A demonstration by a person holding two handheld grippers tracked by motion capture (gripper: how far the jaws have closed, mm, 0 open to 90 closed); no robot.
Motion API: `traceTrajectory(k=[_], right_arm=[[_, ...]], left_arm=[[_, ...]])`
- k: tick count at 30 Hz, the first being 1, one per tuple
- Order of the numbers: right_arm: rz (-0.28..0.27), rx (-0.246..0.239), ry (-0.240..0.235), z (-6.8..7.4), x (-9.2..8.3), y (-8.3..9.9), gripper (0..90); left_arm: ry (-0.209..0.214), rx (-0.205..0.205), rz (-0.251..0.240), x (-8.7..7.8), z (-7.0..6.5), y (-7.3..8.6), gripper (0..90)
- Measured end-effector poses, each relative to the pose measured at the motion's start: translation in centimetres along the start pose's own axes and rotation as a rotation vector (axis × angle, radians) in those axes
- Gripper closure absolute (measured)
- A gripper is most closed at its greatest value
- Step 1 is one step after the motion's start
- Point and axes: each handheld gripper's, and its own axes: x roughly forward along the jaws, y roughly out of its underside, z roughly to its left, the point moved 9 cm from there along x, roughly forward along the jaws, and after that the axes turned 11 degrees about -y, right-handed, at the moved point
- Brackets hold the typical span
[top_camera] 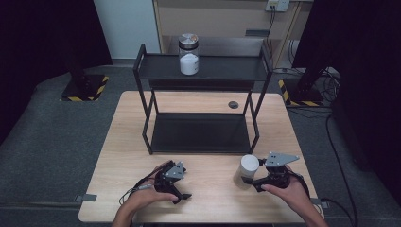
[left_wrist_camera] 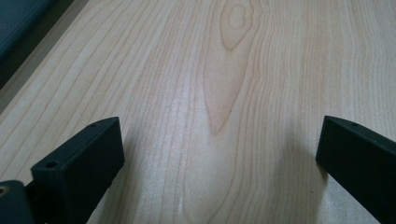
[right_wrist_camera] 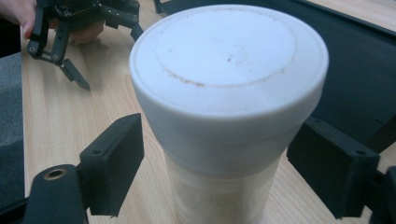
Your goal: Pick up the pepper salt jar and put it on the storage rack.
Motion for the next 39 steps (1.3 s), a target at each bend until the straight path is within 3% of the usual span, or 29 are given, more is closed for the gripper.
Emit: traceTrajectory(k=[17,39], right_arm=[[-0.039,-0.016,0.033,0.32,0.67,0.18,34.1],[-0.049,-0.047,0.054,0.64,0.56,0.39,36.2]], left_arm=[[-0.002,-0.004,0.000,-0.04,-0.02,0.04,0.0],[-0.002,-0.005,0.000,-0.05,-0.01,0.04,0.0]])
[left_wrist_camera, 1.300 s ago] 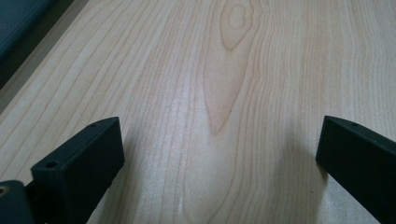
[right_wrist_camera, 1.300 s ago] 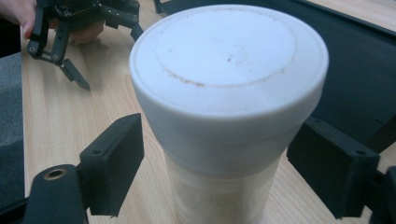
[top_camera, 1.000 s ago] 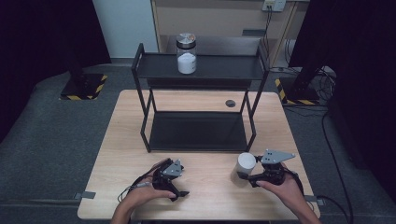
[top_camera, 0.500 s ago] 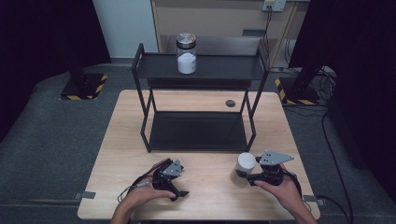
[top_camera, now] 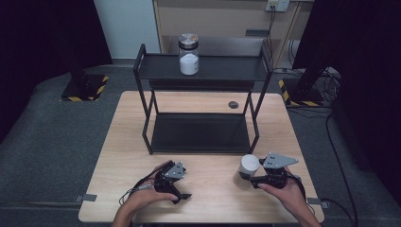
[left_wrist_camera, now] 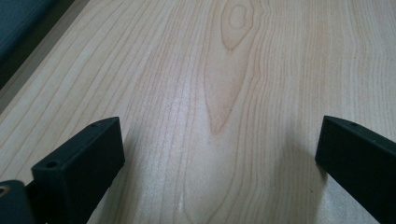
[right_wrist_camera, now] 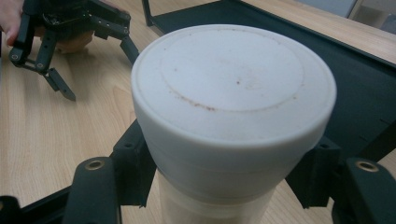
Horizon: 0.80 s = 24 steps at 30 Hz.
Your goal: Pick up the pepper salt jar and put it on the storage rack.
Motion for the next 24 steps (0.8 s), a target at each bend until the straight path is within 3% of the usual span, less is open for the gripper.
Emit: traceTrajectory(k=[14,24], right_arm=[[-0.016,-0.007,-0.013,-0.1,-0.9,-0.3,36.3],[-0.038,-0.029,-0.088,-0.4,-2.3,-2.0,36.3]], left_arm=[[0.000,0.000,0.000,0.0,0.0,0.0,0.0],[0.000,-0.001,-0.001,0.0,0.0,0.0,0.0]])
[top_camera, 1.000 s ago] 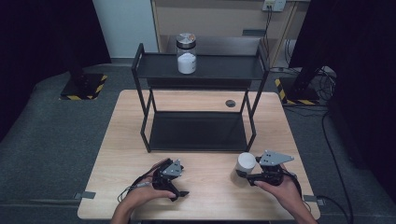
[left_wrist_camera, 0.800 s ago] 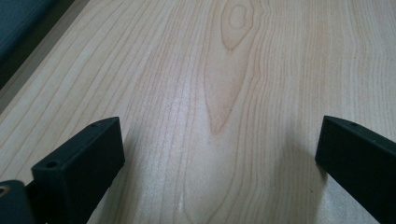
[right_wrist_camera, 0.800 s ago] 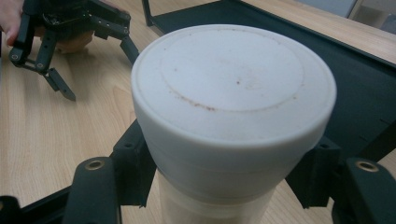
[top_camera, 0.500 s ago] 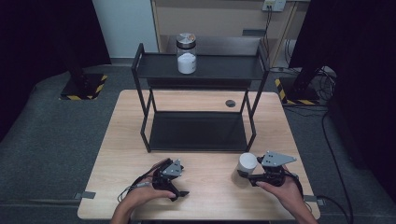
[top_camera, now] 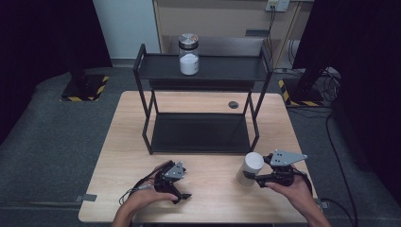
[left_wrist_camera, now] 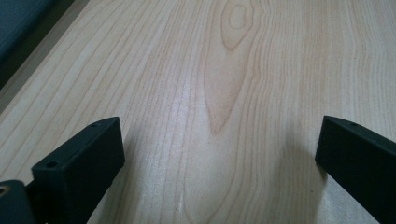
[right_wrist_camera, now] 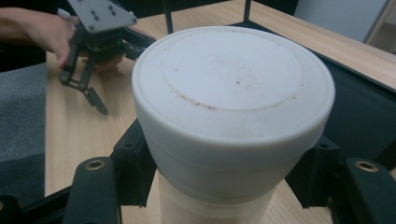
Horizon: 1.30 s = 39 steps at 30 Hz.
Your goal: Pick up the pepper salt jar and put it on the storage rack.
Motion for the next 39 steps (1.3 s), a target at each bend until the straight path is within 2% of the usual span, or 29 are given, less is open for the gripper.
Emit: traceTrajectory(k=[5,12,20,39], right_arm=[[0.007,-0.019,-0.015,-0.1,-0.6,-1.4,36.3],[0.019,-0.019,-0.036,-0.6,-1.4,-3.1,36.4],[0.048,-0.040,-0.036,-0.7,-1.9,-5.5,36.3],[0.038,-0.062,-0.017,-1.0,-3.2,-12.4,36.3]], left_arm=[[0.000,0.000,0.000,0.0,0.0,0.0,0.0],[0.000,0.000,0.001,0.0,0.0,0.0,0.0],[0.000,0.000,0.001,0.0,0.0,0.0,0.0],[-0.002,-0.002,-0.001,-0.1,0.0,0.1,0.0]])
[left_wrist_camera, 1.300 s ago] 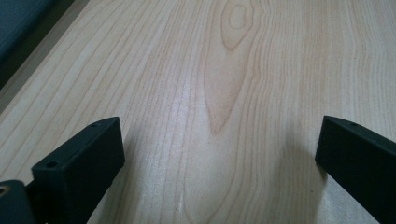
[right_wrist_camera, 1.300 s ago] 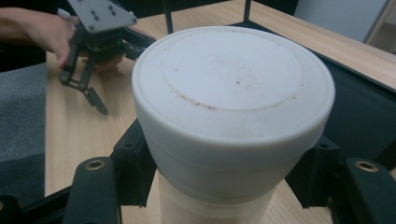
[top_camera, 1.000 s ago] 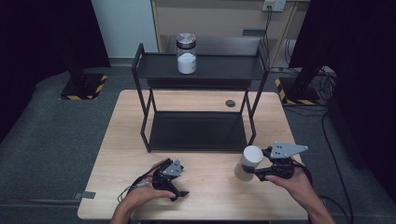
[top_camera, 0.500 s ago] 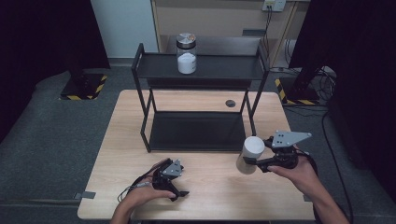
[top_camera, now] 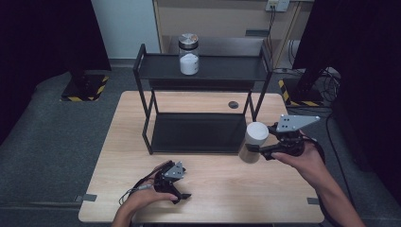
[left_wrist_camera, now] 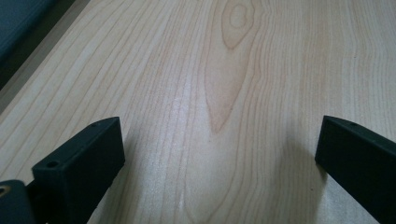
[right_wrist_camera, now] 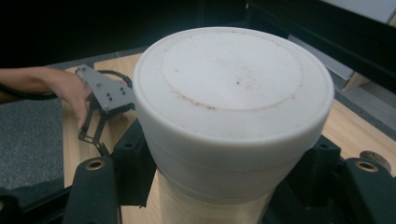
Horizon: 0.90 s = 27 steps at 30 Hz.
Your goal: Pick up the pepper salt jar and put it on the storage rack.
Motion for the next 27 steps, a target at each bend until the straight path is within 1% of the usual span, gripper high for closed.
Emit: traceTrajectory(k=[8,19,27], right_arm=[[-0.016,-0.016,-0.028,-0.6,-0.7,-2.1,36.3],[-0.026,-0.018,-0.022,-1.1,-1.3,-4.3,36.4],[-0.037,-0.021,-0.019,-1.8,-1.5,-6.0,36.3]], left_arm=[[0.000,0.000,0.000,0.0,0.0,0.0,0.0],[0.000,0.000,0.000,0.0,0.0,0.0,0.0],[0.000,0.000,0.000,0.0,0.0,0.0,0.0]])
